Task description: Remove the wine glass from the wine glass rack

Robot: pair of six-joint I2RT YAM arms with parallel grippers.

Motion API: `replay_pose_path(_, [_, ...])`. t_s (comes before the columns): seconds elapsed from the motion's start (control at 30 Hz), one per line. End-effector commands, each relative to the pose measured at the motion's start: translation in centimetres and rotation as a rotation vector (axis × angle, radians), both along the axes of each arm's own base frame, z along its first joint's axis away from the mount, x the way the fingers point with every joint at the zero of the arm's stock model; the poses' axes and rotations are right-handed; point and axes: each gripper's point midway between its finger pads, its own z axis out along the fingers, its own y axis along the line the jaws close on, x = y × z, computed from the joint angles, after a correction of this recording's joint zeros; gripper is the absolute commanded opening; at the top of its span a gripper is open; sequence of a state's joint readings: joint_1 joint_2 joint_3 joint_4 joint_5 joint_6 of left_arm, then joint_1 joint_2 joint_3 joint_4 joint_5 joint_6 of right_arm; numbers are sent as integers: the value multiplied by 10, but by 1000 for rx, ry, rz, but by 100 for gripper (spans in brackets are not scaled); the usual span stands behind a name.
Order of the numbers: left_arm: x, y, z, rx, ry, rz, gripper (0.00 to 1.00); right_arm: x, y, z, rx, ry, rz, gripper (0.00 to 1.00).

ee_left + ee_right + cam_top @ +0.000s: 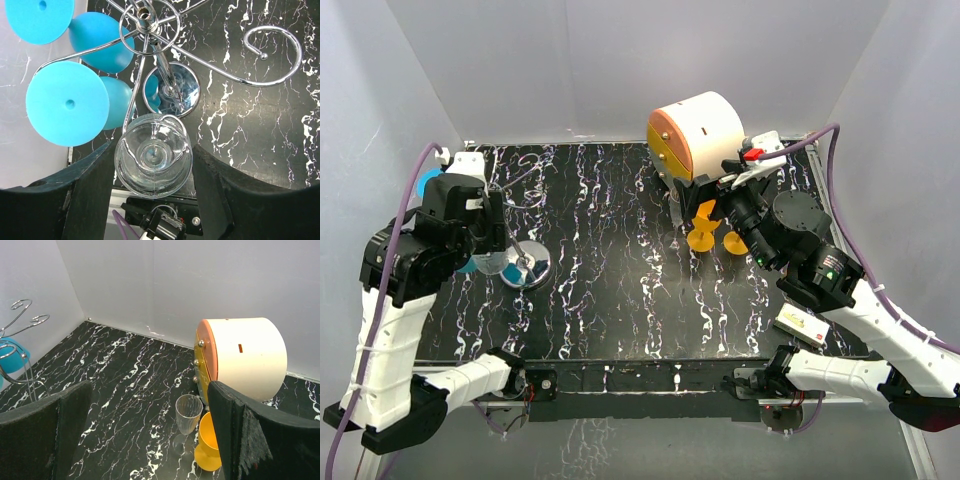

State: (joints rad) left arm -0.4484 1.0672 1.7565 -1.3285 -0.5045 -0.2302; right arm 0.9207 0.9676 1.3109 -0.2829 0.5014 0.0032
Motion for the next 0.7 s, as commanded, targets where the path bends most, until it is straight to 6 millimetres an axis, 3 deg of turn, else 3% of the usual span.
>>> replay_pose_path(0.0, [-3,10,15,14,-56,38,30,-3,-2,20,70,-40,6,98])
replay_pose_path(0.67, [14,23,23,98,-71,143,29,-7,-7,24,91,-46,10,98])
